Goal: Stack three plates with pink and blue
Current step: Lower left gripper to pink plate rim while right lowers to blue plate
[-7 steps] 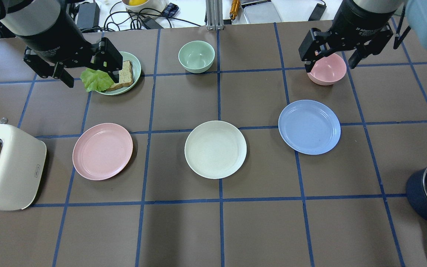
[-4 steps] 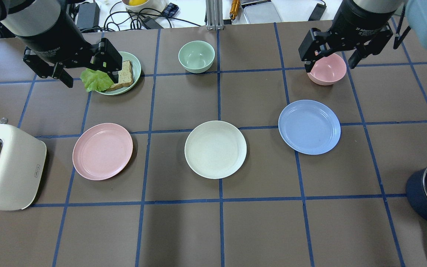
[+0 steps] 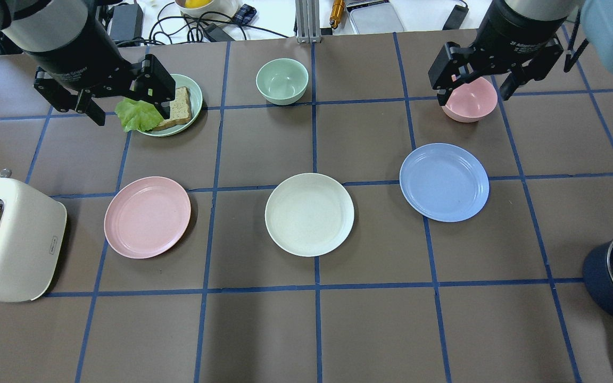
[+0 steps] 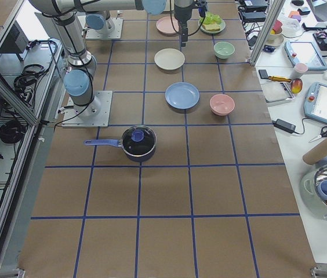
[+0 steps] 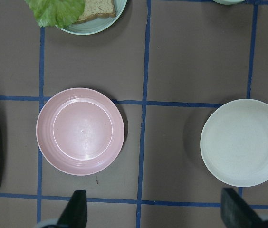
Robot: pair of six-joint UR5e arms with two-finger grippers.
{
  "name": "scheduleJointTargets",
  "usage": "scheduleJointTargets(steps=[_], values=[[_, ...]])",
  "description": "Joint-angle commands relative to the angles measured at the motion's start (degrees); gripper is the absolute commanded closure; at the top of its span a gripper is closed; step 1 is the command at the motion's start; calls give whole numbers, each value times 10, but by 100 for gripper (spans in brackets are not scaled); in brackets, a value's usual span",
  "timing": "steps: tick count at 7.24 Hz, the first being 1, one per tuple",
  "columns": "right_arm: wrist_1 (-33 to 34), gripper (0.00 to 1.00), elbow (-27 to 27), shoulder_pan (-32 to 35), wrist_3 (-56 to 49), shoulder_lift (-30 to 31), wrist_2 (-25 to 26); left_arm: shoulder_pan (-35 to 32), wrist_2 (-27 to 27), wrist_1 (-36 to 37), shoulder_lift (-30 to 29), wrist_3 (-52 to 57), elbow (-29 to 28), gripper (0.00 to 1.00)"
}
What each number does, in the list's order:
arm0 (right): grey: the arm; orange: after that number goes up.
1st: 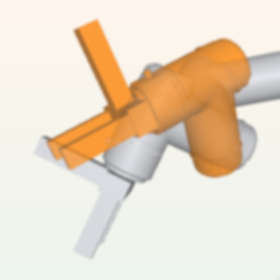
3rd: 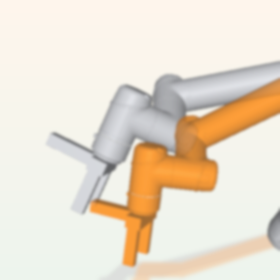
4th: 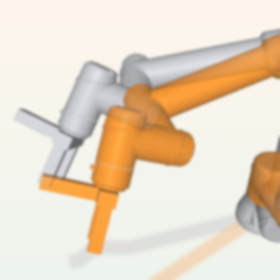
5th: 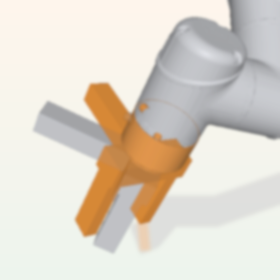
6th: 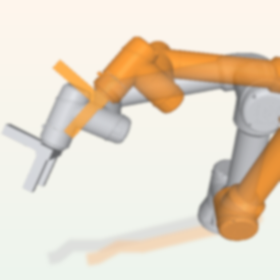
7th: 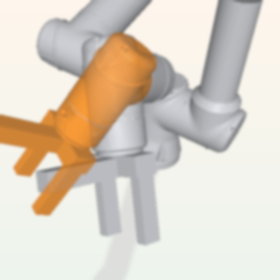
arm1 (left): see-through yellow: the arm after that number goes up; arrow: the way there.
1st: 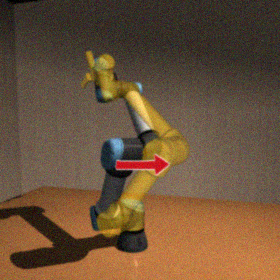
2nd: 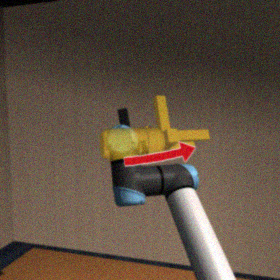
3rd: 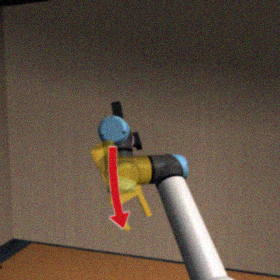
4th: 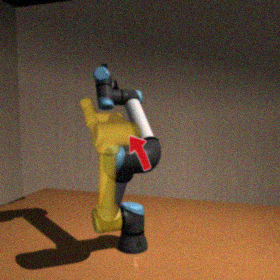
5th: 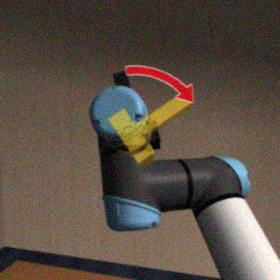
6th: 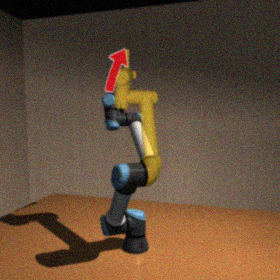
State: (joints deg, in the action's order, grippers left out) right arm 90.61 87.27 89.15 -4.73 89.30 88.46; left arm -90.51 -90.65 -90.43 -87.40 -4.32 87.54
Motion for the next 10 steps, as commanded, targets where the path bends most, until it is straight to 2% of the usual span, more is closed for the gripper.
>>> scheduleJointTargets(steps=[1, 3, 5, 6, 7, 9, 10], values=[[16, 0, 59, -7, -10, 1, 0, 0, 0, 2, -18, 3, 3, 0], [91, 0, 128, -49, -49, -1, -2, 0, -2, 43, -44, -27, 13, 0], [163, 0, 164, -64, -52, -6, -7, -1, -2, 85, -72, -25, 41, 5], [218, 0, 190, -64, -55, -51, -3, -5, -2, 131, -89, -28, 62, 10], [273, 0, 211, -66, -74, -75, 0, -5, -32, 163, -102, -25, 94, 19], [303, 0, 214, -84, -104, -100, 0, -5, -56, 262, -137, -32, 152, 20], [319, 0, 215, -103, -138, -117, -1, -5, -63, 267, -152, -50, 169, 22]])
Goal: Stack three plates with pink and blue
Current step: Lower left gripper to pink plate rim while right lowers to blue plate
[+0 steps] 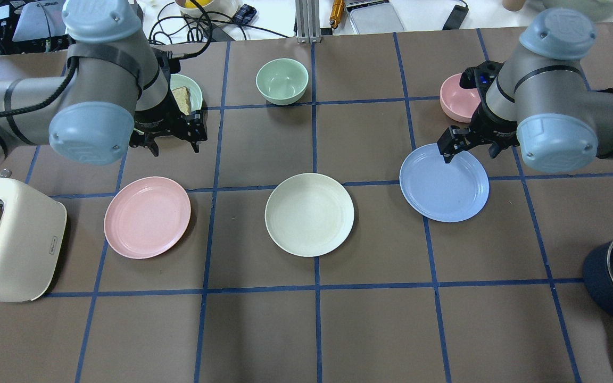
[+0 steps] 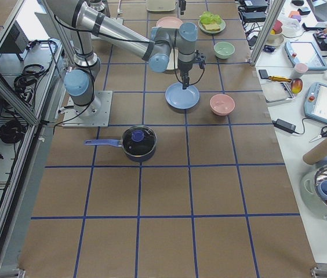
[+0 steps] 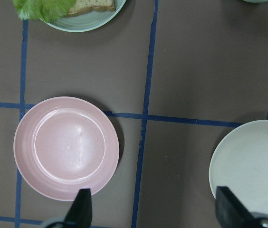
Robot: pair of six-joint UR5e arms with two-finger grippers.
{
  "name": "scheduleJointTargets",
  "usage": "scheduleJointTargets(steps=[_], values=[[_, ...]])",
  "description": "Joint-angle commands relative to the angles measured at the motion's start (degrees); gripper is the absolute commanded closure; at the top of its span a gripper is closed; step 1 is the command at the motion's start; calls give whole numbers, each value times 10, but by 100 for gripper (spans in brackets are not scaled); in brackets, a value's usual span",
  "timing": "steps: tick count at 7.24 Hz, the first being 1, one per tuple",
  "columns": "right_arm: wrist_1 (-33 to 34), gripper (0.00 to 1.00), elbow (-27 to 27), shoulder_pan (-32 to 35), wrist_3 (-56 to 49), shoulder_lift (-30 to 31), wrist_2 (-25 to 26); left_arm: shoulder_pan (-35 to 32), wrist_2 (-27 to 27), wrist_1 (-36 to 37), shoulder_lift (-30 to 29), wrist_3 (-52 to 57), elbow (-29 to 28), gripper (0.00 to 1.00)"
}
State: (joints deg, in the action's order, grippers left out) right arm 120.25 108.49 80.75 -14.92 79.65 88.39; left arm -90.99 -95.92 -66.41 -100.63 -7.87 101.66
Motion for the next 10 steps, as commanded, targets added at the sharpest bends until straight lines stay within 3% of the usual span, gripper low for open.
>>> scheduleJointTargets(steps=[1, 2, 3, 6, 7, 8, 10], values=[[28, 0, 1, -38, -41, -33, -1, -1, -10, 27, -30, -38, 31, 24], [38, 0, 2, -50, -54, -44, -4, -2, -11, 27, -37, -52, 35, 28], [39, 0, 2, -52, -55, -53, -4, -2, -10, 26, -43, -97, 37, 43], [67, 1, 3, -57, -57, -109, 1, -2, -13, 29, -59, -118, 60, 42], [69, 9, 3, -65, -64, -120, 0, -2, -31, 29, -68, -128, 60, 43], [69, 23, 4, -79, -77, -130, -1, -2, -42, 29, -75, -140, 59, 43], [87, 60, 20, -83, -81, -129, -6, 3, -46, 30, -82, -142, 58, 43]])
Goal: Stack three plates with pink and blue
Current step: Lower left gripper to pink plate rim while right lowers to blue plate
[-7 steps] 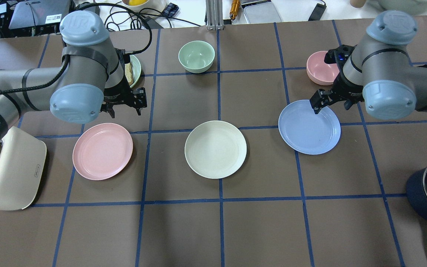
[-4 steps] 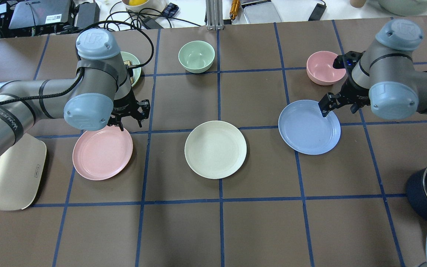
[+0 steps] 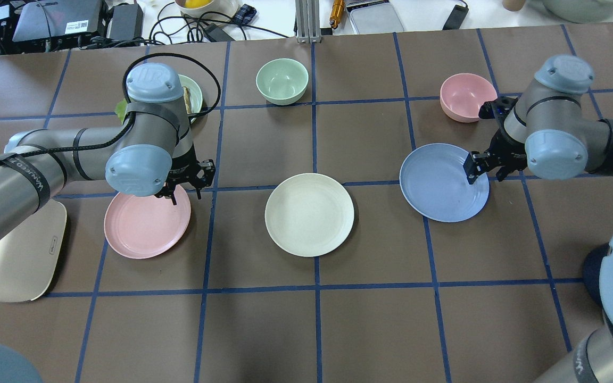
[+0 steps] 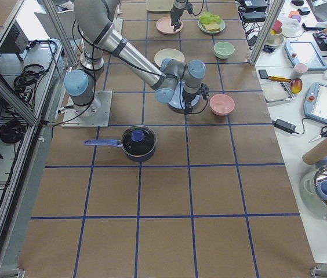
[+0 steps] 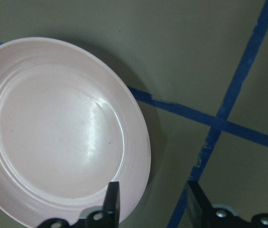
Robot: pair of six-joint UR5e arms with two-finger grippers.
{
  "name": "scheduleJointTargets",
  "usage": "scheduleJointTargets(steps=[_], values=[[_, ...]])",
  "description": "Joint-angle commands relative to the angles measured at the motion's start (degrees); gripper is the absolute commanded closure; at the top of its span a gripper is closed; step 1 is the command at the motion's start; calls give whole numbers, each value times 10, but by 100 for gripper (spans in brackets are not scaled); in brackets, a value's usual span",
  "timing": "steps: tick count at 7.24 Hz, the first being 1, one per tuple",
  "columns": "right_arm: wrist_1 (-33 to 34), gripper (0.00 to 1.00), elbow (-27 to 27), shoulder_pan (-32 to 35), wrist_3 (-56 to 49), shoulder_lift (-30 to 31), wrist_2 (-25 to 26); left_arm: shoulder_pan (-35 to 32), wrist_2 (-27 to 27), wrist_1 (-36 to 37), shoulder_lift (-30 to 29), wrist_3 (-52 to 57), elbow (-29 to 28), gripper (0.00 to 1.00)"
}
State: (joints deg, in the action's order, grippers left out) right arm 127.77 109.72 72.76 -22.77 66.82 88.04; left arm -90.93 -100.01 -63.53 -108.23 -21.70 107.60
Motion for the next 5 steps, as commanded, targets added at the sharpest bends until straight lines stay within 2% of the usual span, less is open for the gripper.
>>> scheduleJointTargets(steps=[1, 2, 5], values=[[12, 90, 5, -4, -2, -1, -3, 2, -4, 14, -13, -12, -2, 44], [12, 100, 3, -5, -2, -1, -3, 2, -4, 27, -21, -15, -2, 44], [-1, 100, -7, -2, 1, 27, -1, 2, -5, 47, -39, -10, -3, 44]])
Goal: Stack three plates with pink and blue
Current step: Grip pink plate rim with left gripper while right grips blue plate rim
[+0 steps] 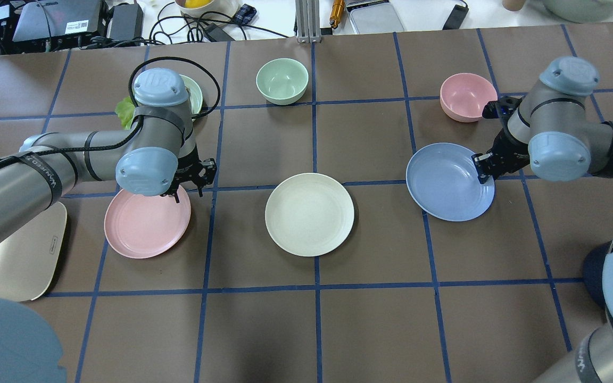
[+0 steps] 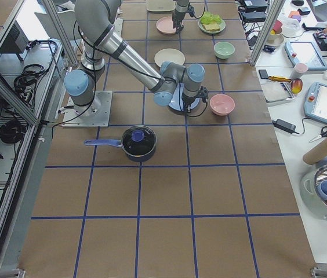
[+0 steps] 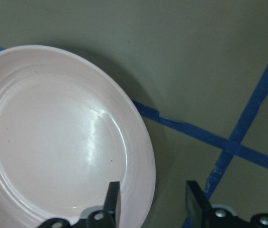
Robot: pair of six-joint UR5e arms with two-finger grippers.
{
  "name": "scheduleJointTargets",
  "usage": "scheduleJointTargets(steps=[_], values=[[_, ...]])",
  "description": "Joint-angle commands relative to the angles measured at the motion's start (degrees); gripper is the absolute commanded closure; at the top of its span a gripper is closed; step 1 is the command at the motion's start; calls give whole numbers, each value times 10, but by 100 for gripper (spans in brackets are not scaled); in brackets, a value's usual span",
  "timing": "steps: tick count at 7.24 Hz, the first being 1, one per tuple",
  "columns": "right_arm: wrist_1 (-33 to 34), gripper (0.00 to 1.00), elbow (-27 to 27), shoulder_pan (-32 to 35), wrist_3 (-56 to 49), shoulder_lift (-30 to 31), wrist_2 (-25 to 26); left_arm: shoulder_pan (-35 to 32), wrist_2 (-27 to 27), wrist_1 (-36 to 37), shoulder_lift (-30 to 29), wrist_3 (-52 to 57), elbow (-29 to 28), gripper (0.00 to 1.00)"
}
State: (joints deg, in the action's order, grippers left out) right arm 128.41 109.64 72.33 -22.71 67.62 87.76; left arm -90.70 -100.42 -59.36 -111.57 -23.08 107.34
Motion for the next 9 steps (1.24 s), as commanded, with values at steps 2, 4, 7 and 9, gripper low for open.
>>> scheduleJointTargets(steps=[2, 4, 7, 9], values=[[-93, 100, -59, 4, 1, 42, 0, 2, -4, 27, -14, 7, 2, 47], [-127, 100, -86, 4, 1, 37, 0, 1, -4, 28, -15, 7, 2, 58], [-119, 76, -48, 4, -1, 16, -1, 1, -4, 28, -22, 8, 3, 66], [-101, 53, -24, 0, -8, 1, -22, 2, -5, 28, -24, 9, 3, 78]])
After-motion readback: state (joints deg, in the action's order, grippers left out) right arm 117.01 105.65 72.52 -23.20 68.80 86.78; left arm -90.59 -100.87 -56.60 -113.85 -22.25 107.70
